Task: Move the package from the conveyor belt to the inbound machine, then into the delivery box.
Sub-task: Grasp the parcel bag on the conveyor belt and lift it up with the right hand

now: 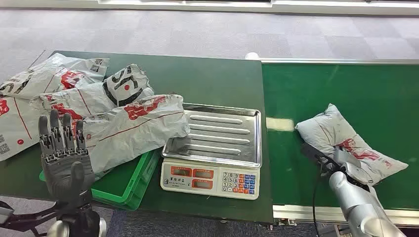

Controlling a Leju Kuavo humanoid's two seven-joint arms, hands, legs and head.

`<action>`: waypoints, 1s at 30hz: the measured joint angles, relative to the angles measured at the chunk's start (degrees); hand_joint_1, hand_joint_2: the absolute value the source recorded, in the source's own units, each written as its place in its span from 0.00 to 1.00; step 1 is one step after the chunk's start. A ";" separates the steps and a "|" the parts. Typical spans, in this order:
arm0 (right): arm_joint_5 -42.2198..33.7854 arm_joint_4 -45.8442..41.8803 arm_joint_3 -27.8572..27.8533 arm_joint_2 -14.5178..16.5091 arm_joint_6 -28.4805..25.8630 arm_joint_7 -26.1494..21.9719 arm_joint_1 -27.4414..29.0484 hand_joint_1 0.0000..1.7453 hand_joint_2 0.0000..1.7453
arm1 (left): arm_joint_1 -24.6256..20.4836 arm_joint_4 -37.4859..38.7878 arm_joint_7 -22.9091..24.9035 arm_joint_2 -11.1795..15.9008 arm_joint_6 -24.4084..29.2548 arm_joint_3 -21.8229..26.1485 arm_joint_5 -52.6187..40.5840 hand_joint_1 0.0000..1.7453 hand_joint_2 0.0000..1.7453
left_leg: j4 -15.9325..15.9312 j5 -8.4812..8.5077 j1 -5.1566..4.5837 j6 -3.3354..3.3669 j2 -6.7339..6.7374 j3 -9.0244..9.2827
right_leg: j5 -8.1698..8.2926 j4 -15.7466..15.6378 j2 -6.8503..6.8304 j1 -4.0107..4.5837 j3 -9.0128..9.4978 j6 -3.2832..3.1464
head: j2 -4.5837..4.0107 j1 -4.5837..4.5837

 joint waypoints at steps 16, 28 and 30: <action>3.16 -7.10 -0.90 0.95 -1.67 2.81 1.75 1.00 1.00 | 0.06 0.07 0.43 -0.14 0.18 0.37 -0.04 0.00 1.00 | 0.00 0.00 0.00 0.00 -0.01 -0.02 | 0.00 0.00 -0.04 -0.03 0.03 0.01 | 0.00 0.00; 3.49 -8.08 -1.27 1.48 -1.73 3.04 1.77 1.00 1.00 | 0.08 -0.05 0.46 -0.15 0.21 0.38 -0.04 0.00 1.00 | 0.00 -0.01 0.00 0.01 -0.04 -0.07 | -0.03 0.00 -0.09 -0.04 0.00 0.04 | 0.00 0.00; 3.49 -8.09 -1.27 1.52 -1.73 3.04 1.77 1.00 1.00 | 0.08 -0.12 0.48 -0.15 0.20 0.38 -0.04 0.00 1.00 | 0.00 -0.01 0.00 0.01 -0.05 -0.07 | -0.03 0.00 -0.11 -0.04 -0.01 0.04 | 0.00 0.00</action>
